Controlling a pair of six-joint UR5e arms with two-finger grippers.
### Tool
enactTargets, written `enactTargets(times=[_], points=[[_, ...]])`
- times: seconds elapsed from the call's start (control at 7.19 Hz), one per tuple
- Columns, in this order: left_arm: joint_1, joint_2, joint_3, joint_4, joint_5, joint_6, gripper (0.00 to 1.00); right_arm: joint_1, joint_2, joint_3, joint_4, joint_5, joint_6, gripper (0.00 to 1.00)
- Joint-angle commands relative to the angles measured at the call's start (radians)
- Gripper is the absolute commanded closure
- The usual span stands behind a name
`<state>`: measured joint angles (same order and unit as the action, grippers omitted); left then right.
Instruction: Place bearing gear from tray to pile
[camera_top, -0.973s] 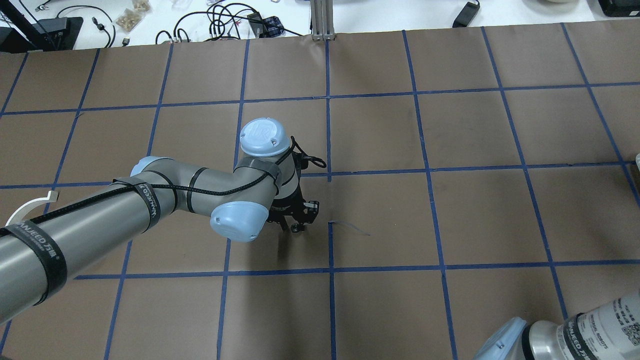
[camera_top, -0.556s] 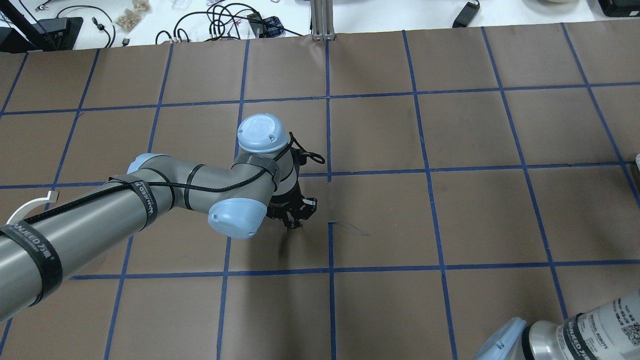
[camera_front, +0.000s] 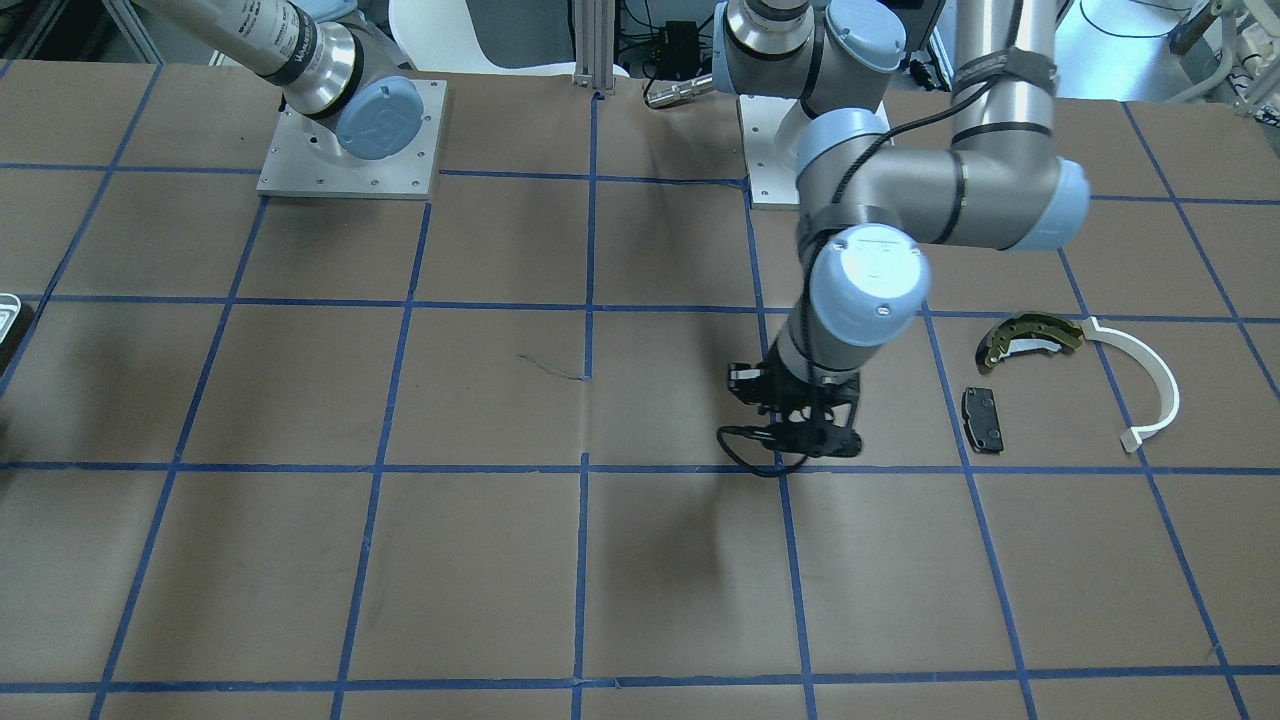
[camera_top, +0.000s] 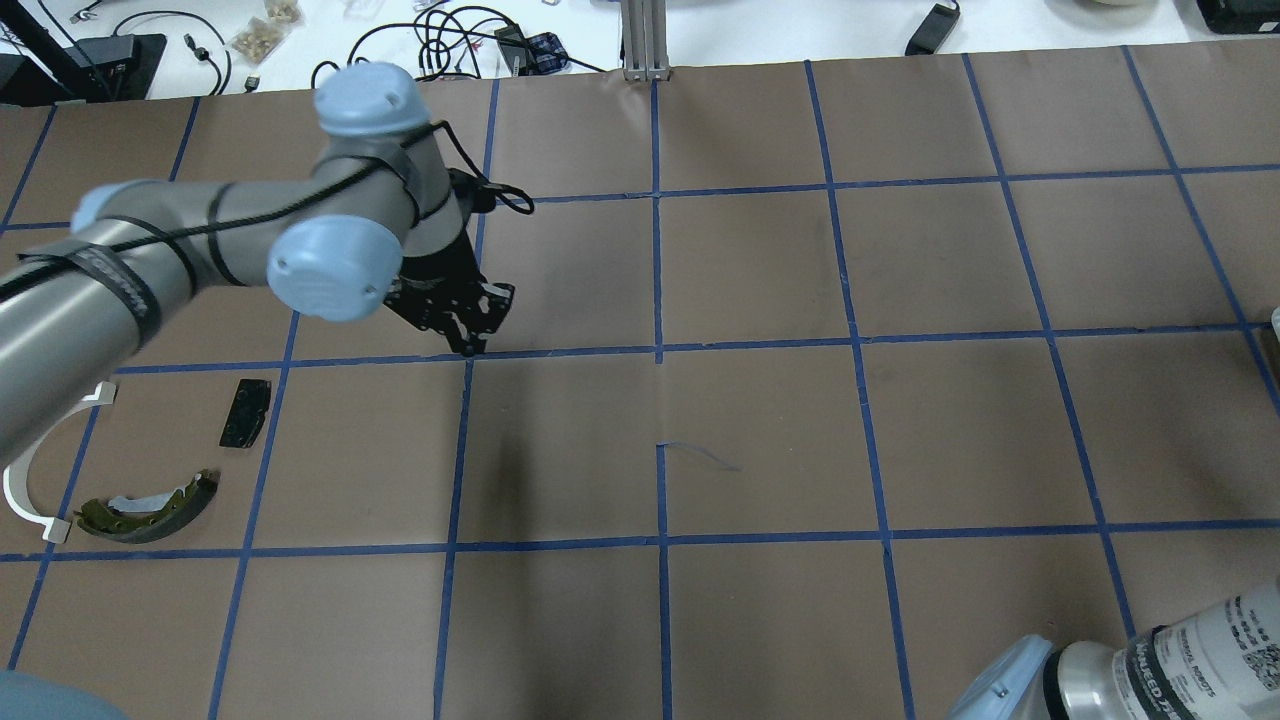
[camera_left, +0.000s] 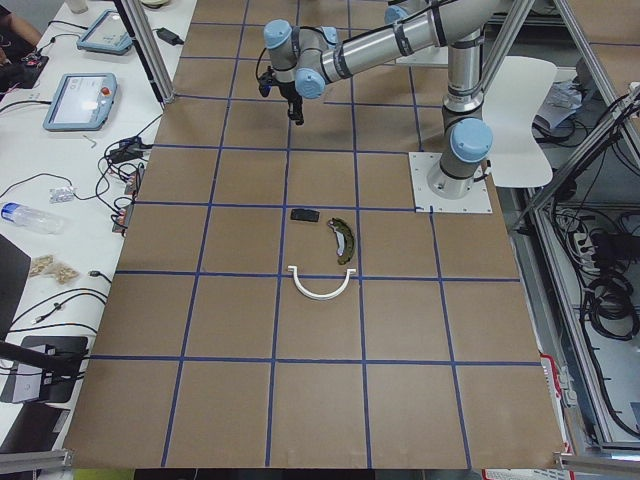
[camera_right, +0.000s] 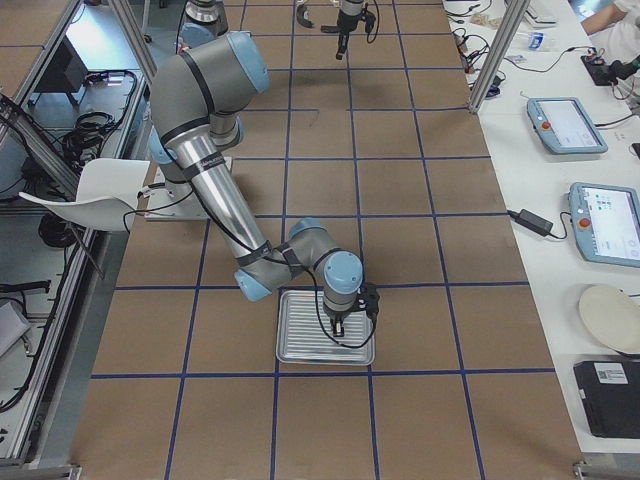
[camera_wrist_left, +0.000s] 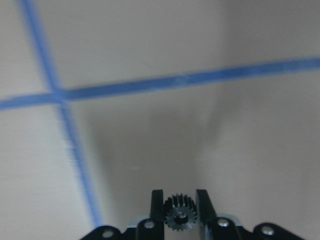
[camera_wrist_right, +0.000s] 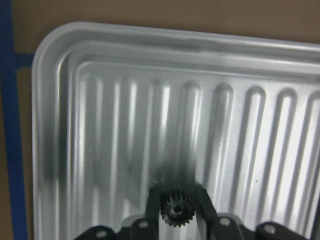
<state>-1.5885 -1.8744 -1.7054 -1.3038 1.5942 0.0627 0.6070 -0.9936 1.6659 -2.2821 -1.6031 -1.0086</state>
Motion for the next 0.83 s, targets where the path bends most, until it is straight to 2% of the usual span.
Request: enactTargets(times=[0.0, 0.14, 0.42, 0.56, 0.7], points=[[0.172, 0.006, 0.101, -0.126, 0.123, 0.174, 1.0, 0.0, -0.002, 0.0, -0.004, 0.0, -0.001, 0.84], [0.255, 0.003, 0.092, -0.115, 0.138, 0.283, 1.0, 0.002, -0.01, 0.0, 0.004, -0.003, 0.004, 0.92], [0.407, -0.028, 0.081, -0.114, 0.138, 0.437, 1.0, 0.058, -0.06, 0.018, 0.039, 0.002, 0.046, 0.95], [0.491, -0.047, 0.055, -0.098, 0.133, 0.498, 1.0, 0.156, -0.116, 0.053, 0.07, 0.0, 0.159, 0.96], [0.516, -0.063, 0.029, -0.042, 0.133, 0.5, 1.0, 0.277, -0.204, 0.099, 0.084, 0.002, 0.286, 0.96]])
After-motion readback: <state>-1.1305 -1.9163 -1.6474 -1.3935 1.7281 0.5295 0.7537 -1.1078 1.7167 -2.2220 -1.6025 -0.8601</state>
